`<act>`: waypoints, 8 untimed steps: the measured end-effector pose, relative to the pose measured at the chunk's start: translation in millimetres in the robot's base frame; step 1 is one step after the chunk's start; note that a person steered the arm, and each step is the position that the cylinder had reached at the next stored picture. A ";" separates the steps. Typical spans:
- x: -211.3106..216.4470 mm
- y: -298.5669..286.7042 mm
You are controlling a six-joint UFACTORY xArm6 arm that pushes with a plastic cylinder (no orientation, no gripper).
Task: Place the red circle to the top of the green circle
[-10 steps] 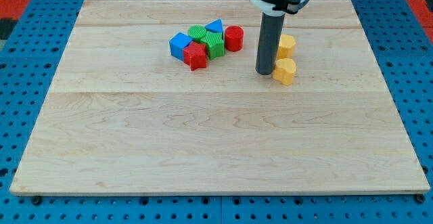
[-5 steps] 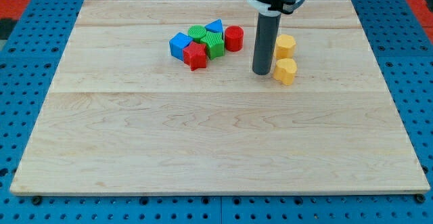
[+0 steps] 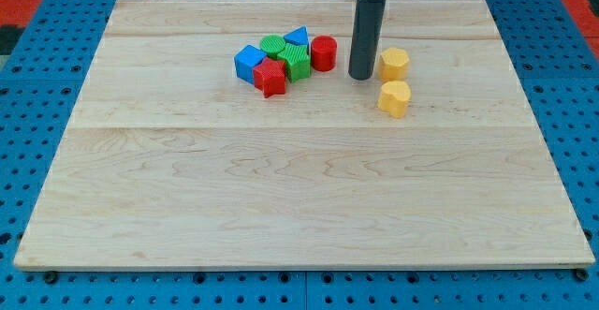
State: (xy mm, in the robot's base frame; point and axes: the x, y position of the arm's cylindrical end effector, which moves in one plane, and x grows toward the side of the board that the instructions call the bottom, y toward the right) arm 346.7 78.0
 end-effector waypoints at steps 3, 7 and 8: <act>-38.2 -92.6; -83.5 -217.0; -84.5 -217.0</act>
